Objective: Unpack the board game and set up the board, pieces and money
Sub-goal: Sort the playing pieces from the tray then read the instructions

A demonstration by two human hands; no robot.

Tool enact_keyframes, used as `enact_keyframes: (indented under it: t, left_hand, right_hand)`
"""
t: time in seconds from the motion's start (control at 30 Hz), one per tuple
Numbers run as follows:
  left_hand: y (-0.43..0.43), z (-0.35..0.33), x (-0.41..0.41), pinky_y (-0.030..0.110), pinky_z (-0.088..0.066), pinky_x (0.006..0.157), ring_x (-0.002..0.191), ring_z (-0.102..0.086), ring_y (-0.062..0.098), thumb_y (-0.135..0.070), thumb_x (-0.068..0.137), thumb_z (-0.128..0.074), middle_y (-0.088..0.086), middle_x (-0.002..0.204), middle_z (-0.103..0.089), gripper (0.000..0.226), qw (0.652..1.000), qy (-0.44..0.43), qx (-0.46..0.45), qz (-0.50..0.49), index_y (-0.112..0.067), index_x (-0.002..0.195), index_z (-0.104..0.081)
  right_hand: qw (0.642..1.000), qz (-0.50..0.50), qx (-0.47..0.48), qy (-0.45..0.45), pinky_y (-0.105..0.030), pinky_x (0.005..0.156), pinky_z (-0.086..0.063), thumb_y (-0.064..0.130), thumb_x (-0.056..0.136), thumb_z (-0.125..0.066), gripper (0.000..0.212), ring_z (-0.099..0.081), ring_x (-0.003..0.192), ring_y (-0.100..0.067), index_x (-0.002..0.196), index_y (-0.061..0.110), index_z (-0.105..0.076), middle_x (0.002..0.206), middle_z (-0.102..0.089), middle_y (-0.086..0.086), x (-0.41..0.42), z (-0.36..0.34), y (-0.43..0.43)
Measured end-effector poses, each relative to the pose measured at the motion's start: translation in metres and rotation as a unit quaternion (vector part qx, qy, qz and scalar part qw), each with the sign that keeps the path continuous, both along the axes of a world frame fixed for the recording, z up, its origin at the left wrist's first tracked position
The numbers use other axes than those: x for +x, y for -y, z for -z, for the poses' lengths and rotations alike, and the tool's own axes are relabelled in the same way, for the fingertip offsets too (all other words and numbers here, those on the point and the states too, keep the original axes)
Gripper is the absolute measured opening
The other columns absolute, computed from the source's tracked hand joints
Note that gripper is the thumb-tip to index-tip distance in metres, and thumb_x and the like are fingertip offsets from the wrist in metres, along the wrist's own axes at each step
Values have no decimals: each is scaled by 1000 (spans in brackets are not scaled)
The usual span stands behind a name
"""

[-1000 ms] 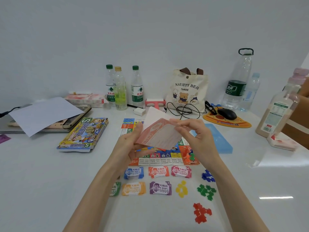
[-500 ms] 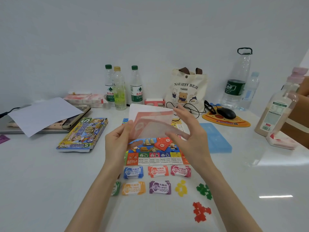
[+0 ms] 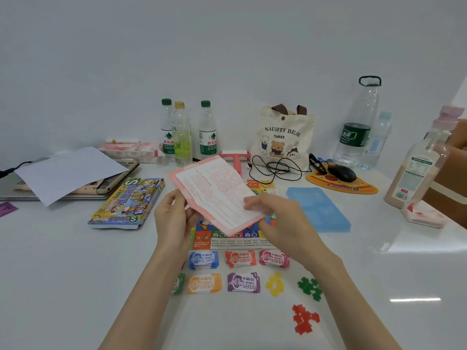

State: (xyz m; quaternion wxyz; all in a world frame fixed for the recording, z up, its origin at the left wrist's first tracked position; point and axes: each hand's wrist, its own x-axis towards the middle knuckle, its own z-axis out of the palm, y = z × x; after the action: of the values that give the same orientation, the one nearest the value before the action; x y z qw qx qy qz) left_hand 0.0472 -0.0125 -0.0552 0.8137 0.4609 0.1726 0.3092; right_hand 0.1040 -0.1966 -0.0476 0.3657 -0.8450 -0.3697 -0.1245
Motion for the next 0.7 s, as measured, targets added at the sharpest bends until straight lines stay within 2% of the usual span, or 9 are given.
enact_keyframes:
  t: [0.07,0.13,0.23,0.33,0.4,0.47,0.53,0.6,0.7]
  left_hand:
    - [3,-2,0,18,-54,50,59,-68,6,-18,100,-49,-5,71,-73,13,1000,13,0,7,-8,96,-57]
    - [7,-4,1,18,-54,51,62,-70,8,-17,99,-49,-4,71,-73,13,1000,22,7,21,-8,94,-57]
    - [15,-7,-1,21,-55,55,63,-70,12,-19,98,-51,1,72,-73,15,998,21,15,51,-10,88,-57]
    - [19,-8,-1,20,-39,43,44,-44,11,-22,98,-51,4,53,-49,23,995,30,37,91,-8,79,-49]
    - [22,-8,-1,19,-40,44,45,-39,10,-21,98,-50,2,53,-44,19,990,47,54,122,-6,86,-48]
    - [25,-9,-2,18,-52,56,54,-51,8,-19,97,-51,1,61,-55,16,985,60,55,149,-6,89,-50]
    - [25,-10,-3,16,-55,61,56,-52,6,-18,97,-51,-1,60,-52,16,982,70,46,171,-8,84,-48]
    - [24,-10,-3,21,-58,69,70,-59,12,-17,97,-50,8,71,-58,15,978,79,39,190,-5,88,-49]
    - [23,-11,-4,31,-56,85,98,-62,26,-17,98,-49,20,102,-65,19,976,83,26,202,-5,112,-50]
  right_hand:
    - [992,-36,-90,-85,-20,79,-47,10,85,-57,54,-53,110,-6,132,36,-48,138,-49,16,-7,-6,-1]
    - [973,-69,-152,-161,-19,87,-38,29,87,-62,74,-44,126,-10,149,39,-23,151,-33,15,-14,-14,-4]
    - [964,-75,-147,-208,-21,102,-24,60,83,-61,96,-20,143,-3,153,38,1,158,-14,18,-22,-18,-10]
    - [979,-76,-35,-185,-10,104,-16,56,87,-58,86,-14,132,17,153,33,-8,154,-13,27,-25,-16,-21]
    - [982,-85,10,-167,2,93,-25,45,92,-57,60,-29,115,31,142,42,-24,136,-33,42,-25,-15,-28]
    - [985,-77,29,-149,-1,75,-37,42,94,-53,40,-50,94,23,131,41,-38,105,-54,43,-24,-13,-32]
    - [985,-62,50,-151,-6,64,-39,44,96,-49,20,-56,76,14,112,32,-54,80,-60,34,-23,-11,-32]
    - [981,-55,79,-169,-9,61,-38,46,97,-45,25,-54,67,8,98,25,-59,70,-58,23,-23,-11,-30]
    - [969,-60,118,-209,-12,54,-33,41,101,-38,39,-42,53,0,74,18,-53,58,-49,18,-25,-12,-28]
